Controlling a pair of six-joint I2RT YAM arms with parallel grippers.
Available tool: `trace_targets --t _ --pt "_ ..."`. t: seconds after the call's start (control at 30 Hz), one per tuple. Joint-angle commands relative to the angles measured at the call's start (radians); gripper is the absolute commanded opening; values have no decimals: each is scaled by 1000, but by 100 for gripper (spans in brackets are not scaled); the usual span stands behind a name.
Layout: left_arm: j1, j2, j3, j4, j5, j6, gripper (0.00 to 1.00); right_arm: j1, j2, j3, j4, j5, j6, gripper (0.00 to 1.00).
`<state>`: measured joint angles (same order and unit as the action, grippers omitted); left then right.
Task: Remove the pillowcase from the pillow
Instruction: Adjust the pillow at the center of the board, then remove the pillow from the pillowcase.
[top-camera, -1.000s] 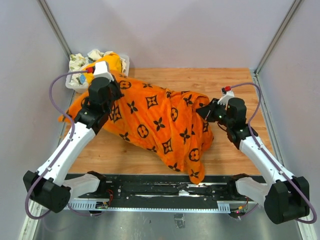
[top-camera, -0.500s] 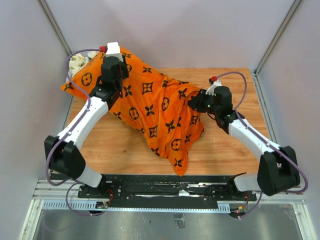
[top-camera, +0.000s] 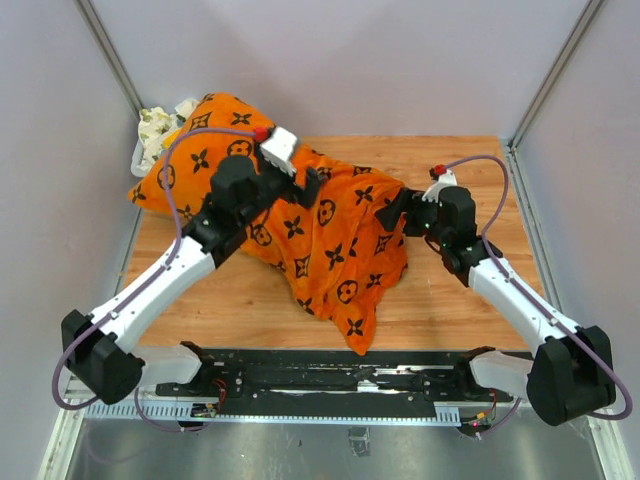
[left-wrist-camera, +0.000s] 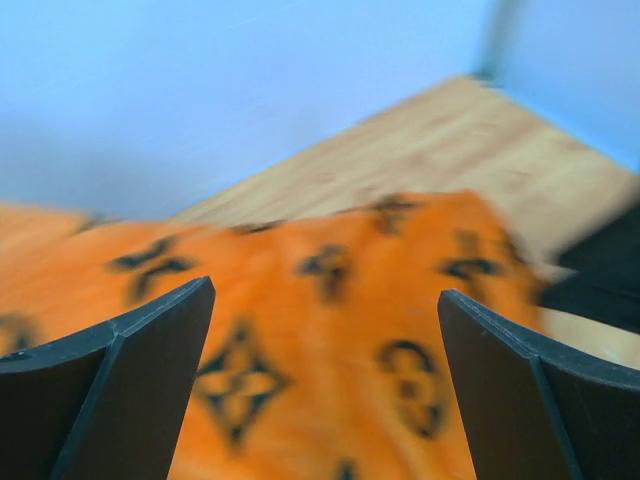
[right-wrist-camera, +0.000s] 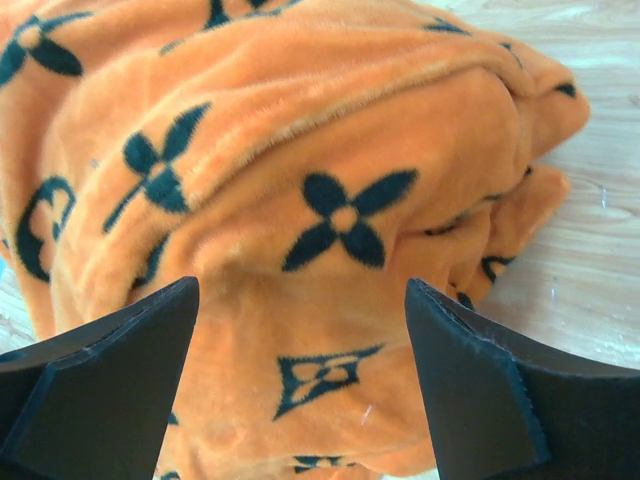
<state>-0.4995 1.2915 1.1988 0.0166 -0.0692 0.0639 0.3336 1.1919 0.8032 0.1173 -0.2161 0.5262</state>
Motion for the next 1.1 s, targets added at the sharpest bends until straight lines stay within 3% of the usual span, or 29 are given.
trace_targets --t 0.0,0.23,0.53,0.9,1.07 --pt "-149 -34 -95 100 247 96 99 -34 -37 -54 -38 56 -12 84" --pt "-263 83 -139 148 155 90 96 -34 -52 -105 -70 64 -5 83" --pt "-307 147 -192 206 194 55 95 -33 -64 -132 -74 58 6 83" --pt "-324 232 -182 173 -37 98 92 -34 -33 -141 -43 28 32 83" --pt "-336 254 -183 178 -223 141 90 -34 -33 -148 -43 26 31 82"
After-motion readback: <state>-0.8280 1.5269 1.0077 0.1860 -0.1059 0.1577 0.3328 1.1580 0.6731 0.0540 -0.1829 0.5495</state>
